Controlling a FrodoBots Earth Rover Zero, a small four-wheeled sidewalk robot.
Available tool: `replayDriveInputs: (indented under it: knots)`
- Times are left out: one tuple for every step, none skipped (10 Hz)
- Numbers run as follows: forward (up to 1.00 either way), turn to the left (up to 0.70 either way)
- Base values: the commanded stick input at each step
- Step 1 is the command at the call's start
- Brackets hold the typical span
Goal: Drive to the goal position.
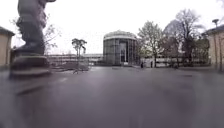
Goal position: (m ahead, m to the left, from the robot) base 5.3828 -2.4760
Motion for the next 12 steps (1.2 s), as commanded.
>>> replayDriveInputs:
  knots:
    - [1.0,0.0]
    - [1.0,0.0]
    - [1.0,0.0]
    - [1.0,0.0]
    - [1.0,0.0]
    - [1.0,0.0]
    - [1.0,0.0]
    - [1.0,0.0]
    - [1.0,0.0]
    - [1.0,0.0]
    - [1.0,0.0]
    - [1.0,0.0]
